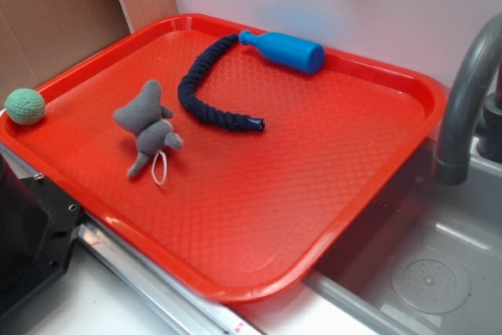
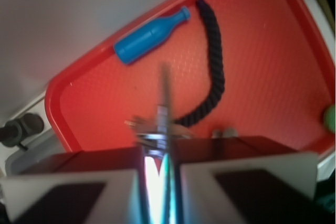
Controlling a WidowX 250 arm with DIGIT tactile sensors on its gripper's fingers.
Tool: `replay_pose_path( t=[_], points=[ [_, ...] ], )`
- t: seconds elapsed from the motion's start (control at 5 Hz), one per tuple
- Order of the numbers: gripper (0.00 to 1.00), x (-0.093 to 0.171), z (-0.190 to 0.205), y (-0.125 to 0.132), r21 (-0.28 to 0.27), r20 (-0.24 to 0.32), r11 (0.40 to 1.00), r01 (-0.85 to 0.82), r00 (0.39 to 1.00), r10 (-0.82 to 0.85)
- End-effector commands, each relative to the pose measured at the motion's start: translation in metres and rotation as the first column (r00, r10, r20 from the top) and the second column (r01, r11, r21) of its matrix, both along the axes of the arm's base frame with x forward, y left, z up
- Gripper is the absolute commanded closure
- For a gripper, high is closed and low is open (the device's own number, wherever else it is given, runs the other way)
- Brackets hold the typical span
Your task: Grab the silver keys.
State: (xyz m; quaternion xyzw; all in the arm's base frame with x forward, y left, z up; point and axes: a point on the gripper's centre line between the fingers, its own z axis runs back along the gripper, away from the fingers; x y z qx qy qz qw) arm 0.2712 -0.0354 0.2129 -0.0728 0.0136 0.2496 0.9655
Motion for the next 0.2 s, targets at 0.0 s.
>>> replay_pose_path(
  t=[0.0],
  points=[
    [1.0,0.007,0.0158,-0.0035,0.054,0.05,0.998,-0.01,0.999,0.008]
  ],
)
